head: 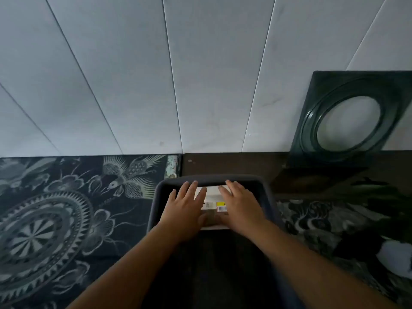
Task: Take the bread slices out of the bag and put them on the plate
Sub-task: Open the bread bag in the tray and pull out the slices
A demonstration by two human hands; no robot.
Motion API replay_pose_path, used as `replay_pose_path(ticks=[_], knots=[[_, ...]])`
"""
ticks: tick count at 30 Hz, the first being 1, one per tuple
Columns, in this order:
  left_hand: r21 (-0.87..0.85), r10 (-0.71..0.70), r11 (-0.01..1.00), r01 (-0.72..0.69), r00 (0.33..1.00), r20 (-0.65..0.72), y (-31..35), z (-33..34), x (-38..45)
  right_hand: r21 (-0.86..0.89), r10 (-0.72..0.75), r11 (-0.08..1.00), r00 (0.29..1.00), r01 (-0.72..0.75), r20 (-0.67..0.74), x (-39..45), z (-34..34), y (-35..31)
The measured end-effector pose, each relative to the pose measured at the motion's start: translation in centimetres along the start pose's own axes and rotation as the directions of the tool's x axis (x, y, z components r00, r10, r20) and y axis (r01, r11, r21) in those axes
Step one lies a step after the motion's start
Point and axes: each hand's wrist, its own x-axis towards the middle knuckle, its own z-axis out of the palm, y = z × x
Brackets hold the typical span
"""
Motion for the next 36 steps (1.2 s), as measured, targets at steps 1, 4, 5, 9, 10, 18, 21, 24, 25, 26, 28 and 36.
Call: replay_pose_path(ticks=[1, 4, 5, 9, 10, 18, 21, 24, 25, 26, 28, 36], knots=[[0.004, 0.01, 1.0, -0.01, 1.0, -0.001, -0.4, 0.3, 0.9, -0.007, -0.016, 1.0, 1.0, 0.016, 0.021, 0.8, 0.2, 0.1], [0.021, 0.05, 0.999, -0.049, 0.999, -0.003, -1.4, 1.1, 3.2, -0.05, -0.069, 0.996, 0.996, 0.072, 0.059, 2.6, 0.6, 0.5], [0.025, 0.065, 0.998, -0.065, 0.998, 0.001, -1.7, 1.4, 3.8, -0.058, -0.09, 0.994, 0.994, 0.094, 0.061, 3.1, 0.6, 0.8], [0.02, 0.137, 0.99, -0.137, 0.99, 0.031, -2.8, 2.0, 5.3, -0.084, -0.144, 0.986, 0.989, 0.147, 0.033, 4.1, 0.5, 1.3], [0.017, 0.146, 0.989, -0.147, 0.989, 0.034, -3.0, 1.9, 5.6, -0.082, -0.154, 0.984, 0.988, 0.156, 0.025, 4.4, 0.5, 1.5], [0.031, 0.15, 0.988, -0.152, 0.987, 0.066, -2.6, 0.0, 6.0, -0.115, -0.212, 0.969, 0.974, 0.22, 0.083, 4.6, -0.5, 1.8], [0.032, 0.174, 0.984, -0.176, 0.984, 0.043, -2.3, -0.4, 4.8, -0.132, -0.244, 0.959, 0.967, 0.253, 0.076, 3.6, -1.0, 1.6], [0.028, 0.18, 0.983, -0.18, 0.983, 0.024, -2.0, -1.1, 3.2, -0.155, -0.276, 0.947, 0.959, 0.282, 0.058, 2.1, -2.0, 1.2], [0.02, 0.18, 0.983, -0.181, 0.984, 0.014, -1.7, -1.6, 2.3, -0.156, -0.292, 0.943, 0.955, 0.296, 0.048, 1.3, -2.6, 1.0], [0.018, 0.18, 0.984, -0.18, 0.984, -0.002, -1.4, -2.2, 1.3, -0.156, -0.298, 0.941, 0.954, 0.3, 0.034, 0.5, -3.2, 0.8], [0.027, 0.191, 0.981, -0.19, 0.981, -0.031, -0.7, -3.0, -0.6, -0.143, -0.306, 0.942, 0.952, 0.303, 0.006, -1.1, -4.1, 0.5], [0.013, 0.243, 0.97, -0.243, 0.969, -0.045, 4.1, -2.6, -13.0, -0.159, -0.333, 0.931, 0.943, 0.33, 0.004, -14.0, -4.6, -2.6]])
